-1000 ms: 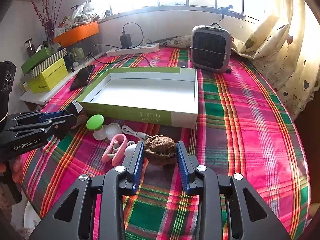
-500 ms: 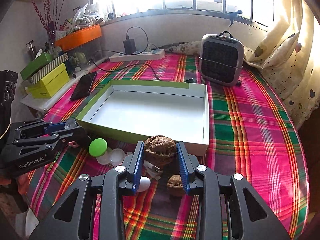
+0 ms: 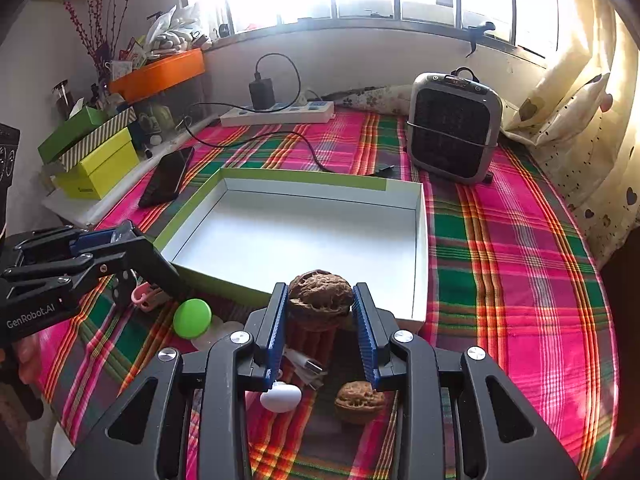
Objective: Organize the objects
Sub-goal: 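Carry the black device with left gripper while right gripper carries the walnut over the white box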
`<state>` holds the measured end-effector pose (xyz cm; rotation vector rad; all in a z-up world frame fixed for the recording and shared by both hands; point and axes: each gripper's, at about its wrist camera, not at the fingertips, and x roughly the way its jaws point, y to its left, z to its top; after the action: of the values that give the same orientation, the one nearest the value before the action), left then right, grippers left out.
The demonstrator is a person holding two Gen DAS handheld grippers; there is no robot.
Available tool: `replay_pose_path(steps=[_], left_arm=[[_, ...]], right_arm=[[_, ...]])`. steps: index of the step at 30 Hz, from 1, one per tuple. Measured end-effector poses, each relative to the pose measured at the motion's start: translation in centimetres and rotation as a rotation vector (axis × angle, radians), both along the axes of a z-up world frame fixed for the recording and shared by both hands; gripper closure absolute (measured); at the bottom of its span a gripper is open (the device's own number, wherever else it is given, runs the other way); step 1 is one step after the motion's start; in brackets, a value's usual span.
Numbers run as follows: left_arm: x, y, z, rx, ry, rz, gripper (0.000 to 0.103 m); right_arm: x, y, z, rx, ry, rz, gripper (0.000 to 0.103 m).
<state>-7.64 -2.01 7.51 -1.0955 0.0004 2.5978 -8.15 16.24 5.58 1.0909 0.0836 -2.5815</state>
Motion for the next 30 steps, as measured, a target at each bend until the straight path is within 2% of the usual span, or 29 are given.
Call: replay_pose_path(steps=[10, 30], left_arm=[[-2.9, 0.0, -0.4, 0.024, -0.031, -0.005, 0.078], [-9.1, 1.0, -3.4, 0.010, -0.099, 0.002, 0.078]], right_arm=[[-2.6, -0.6, 0.5, -0.011, -0.006, 0.015, 0.070], [-8.8, -1.2, -2.4, -0.013, -0.110, 0.000, 0.070]])
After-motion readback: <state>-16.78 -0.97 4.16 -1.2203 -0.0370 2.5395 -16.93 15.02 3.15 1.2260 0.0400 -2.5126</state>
